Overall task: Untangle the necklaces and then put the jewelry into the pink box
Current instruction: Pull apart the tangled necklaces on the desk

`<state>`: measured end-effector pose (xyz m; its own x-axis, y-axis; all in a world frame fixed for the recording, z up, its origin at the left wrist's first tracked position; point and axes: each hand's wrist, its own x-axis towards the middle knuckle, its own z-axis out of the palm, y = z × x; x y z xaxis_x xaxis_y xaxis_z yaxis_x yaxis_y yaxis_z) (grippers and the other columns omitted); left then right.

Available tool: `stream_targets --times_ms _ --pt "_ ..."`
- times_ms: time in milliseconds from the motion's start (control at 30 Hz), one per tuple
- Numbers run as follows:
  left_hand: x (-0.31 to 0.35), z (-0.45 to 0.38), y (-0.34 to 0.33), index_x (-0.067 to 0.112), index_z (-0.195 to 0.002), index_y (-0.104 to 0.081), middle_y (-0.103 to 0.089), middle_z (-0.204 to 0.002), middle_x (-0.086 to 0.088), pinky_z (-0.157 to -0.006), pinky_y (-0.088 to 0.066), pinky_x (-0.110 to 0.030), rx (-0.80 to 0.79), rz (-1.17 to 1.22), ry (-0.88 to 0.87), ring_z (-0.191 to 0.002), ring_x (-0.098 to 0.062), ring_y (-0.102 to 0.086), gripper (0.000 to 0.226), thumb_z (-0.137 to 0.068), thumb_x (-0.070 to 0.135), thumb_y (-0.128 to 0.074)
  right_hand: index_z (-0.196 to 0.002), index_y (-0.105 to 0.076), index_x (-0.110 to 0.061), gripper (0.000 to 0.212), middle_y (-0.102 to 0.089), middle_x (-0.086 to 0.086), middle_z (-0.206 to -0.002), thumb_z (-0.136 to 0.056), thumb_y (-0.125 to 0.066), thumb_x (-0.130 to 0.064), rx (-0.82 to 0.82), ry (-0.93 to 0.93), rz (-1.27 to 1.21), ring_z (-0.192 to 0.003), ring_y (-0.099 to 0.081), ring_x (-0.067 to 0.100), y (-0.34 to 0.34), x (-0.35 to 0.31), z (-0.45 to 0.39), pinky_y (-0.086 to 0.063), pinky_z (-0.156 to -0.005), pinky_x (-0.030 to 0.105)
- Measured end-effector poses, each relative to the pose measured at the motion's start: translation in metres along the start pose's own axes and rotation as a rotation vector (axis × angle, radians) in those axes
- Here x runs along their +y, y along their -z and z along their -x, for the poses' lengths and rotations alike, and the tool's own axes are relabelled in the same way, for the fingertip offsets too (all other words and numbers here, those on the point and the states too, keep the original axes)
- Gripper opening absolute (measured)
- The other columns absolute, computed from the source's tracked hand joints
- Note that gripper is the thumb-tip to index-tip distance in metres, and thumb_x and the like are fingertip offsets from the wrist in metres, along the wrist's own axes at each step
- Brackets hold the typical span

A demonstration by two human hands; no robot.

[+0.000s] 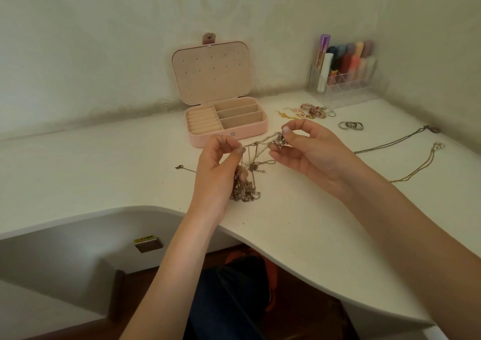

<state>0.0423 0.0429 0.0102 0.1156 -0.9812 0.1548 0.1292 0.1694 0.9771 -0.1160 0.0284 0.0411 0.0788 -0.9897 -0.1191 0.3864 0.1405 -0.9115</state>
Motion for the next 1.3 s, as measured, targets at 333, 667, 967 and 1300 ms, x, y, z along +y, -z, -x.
stream_targets --times_ms 333,667,967,1300 --pt "0.005 0.003 -0.003 0.009 -0.083 -0.050 -0.053 -0.086 -0.005 -0.041 -0.046 -0.019 0.054 0.008 0.042 -0.047 -0.014 -0.064 0.016 -0.088 -0.002 -0.060 -0.087 -0.060 -0.014 0.004 -0.064 0.005 -0.078 -0.089 -0.062 -0.012 0.044 0.227 0.828 -0.067 -0.064 0.017 0.003 0.011 -0.001 -0.058 -0.072 0.034" --pt "0.001 0.001 -0.002 0.012 -0.082 -0.052 -0.053 -0.080 0.001 -0.058 -0.054 -0.020 0.090 0.036 0.037 -0.055 -0.004 -0.061 0.019 -0.088 -0.004 -0.059 -0.090 -0.055 -0.018 0.024 -0.062 -0.002 -0.088 -0.080 -0.073 -0.030 -0.164 0.408 0.972 -0.075 -0.056 0.009 -0.009 0.016 0.009 -0.040 -0.060 0.009" --pt "0.004 0.004 -0.004 0.008 -0.091 -0.049 -0.068 -0.086 -0.012 -0.062 -0.055 -0.020 0.006 0.131 0.077 -0.069 -0.017 -0.072 0.012 -0.094 -0.004 -0.049 -0.083 -0.062 -0.019 0.012 -0.056 -0.009 -0.087 -0.080 -0.073 -0.016 -0.133 0.547 1.064 -0.075 -0.054 0.005 -0.005 0.022 0.004 -0.039 -0.066 0.006" --pt "0.004 0.004 -0.007 0.012 -0.086 -0.049 -0.056 -0.081 -0.010 -0.055 -0.052 -0.019 0.100 -0.033 0.073 -0.059 -0.016 -0.069 0.024 -0.090 -0.009 -0.038 -0.091 -0.053 -0.014 0.005 -0.065 -0.002 -0.067 -0.092 -0.057 -0.011 -0.027 0.236 -0.011 -0.064 -0.062 0.010 0.001 -0.009 0.004 -0.048 -0.059 0.017"
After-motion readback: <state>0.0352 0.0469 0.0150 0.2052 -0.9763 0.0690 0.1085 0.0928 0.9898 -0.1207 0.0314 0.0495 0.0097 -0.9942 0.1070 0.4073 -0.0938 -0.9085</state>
